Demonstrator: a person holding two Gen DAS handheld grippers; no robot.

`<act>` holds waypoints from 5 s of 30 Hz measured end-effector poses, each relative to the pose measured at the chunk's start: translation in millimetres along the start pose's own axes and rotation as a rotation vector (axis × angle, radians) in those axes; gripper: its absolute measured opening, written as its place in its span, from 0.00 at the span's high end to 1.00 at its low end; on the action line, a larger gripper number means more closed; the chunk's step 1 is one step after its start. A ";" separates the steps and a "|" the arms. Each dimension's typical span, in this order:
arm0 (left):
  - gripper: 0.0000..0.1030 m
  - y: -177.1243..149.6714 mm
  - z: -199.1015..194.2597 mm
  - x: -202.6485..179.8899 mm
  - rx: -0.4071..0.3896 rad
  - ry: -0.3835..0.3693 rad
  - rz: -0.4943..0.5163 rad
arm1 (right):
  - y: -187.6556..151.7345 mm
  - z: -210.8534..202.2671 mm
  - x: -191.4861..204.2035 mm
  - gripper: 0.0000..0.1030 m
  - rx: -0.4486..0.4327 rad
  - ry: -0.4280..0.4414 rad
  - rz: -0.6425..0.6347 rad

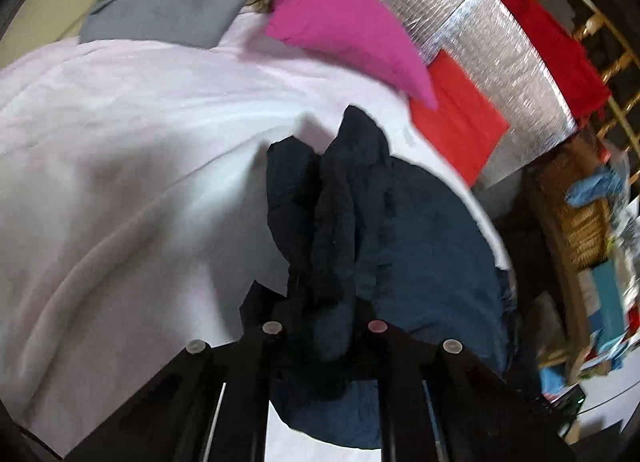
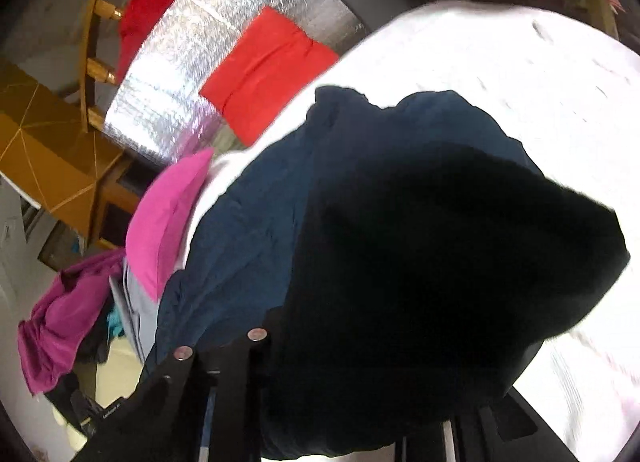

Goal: Fold large clothes

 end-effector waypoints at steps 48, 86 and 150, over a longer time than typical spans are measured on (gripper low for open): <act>0.29 48.6 54.0 -81.7 -0.082 0.306 0.462 | 40.6 118.2 102.5 0.47 0.152 -0.268 -0.525; 0.01 -63.4 -367.9 -184.3 -0.683 0.270 0.629 | -98.2 -321.8 222.6 0.11 -0.382 -0.129 -0.751; 0.00 -48.9 -405.4 -190.7 -0.733 0.231 0.638 | -71.9 -381.5 237.8 0.11 -0.568 -0.242 -0.782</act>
Point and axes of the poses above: each gripper's, at about its wrist camera, not at the fingertips, and z roughly the way its jaws point, x to its left, y to its top, the point moved 7 cm from there along z, roughly the way its jaws point, and after that the axes turned 4 degrees about -x, right-handed, at the moved point
